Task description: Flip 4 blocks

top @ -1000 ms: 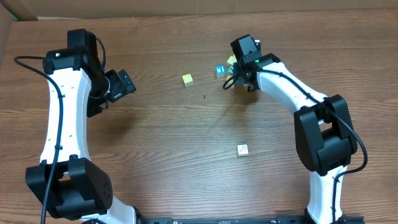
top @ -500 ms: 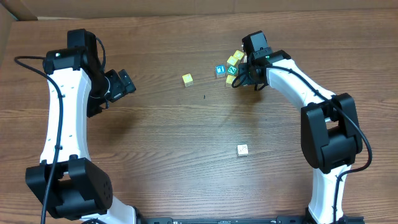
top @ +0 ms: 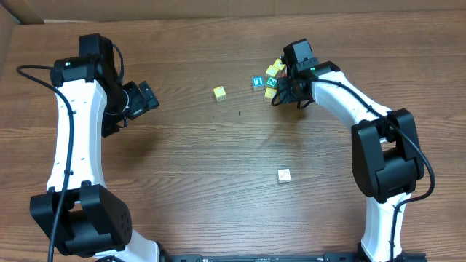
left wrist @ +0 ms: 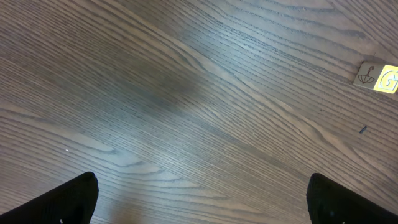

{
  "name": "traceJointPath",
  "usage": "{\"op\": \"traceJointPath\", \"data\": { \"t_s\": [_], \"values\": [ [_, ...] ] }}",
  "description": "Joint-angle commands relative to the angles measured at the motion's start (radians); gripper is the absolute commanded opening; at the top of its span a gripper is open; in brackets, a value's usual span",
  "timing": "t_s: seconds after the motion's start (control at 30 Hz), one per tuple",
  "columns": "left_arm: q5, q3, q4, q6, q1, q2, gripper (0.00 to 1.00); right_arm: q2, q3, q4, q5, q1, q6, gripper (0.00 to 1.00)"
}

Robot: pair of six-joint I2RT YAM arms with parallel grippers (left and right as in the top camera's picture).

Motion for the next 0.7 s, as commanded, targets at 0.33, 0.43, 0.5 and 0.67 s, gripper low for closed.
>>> {"op": "traceJointPath", "data": {
  "t_s": [0.33, 0.43, 0.5, 0.67],
  "values": [
    [-0.006, 0.018, -0.001, -0.013, -0.002, 0.004, 1.0, 0.006, -0.025, 0.049, 0.012, -0.007, -0.004, 0.45],
    [-0.007, 0.018, -0.001, -0.014, -0.002, 0.004, 1.0, 0.006, -0.028, 0.061, 0.012, -0.007, -0.004, 0.49],
    [-0.006, 0.018, -0.001, -0.013, -0.002, 0.003, 1.0, 0.006, -0.032, 0.07, 0.012, -0.007, -0.004, 0.5],
    [-0.007, 0.018, -0.002, -0.013, -0.002, 0.004, 1.0, 0.006, -0.048, 0.088, 0.012, -0.007, -0.004, 0.49]
  ]
}}
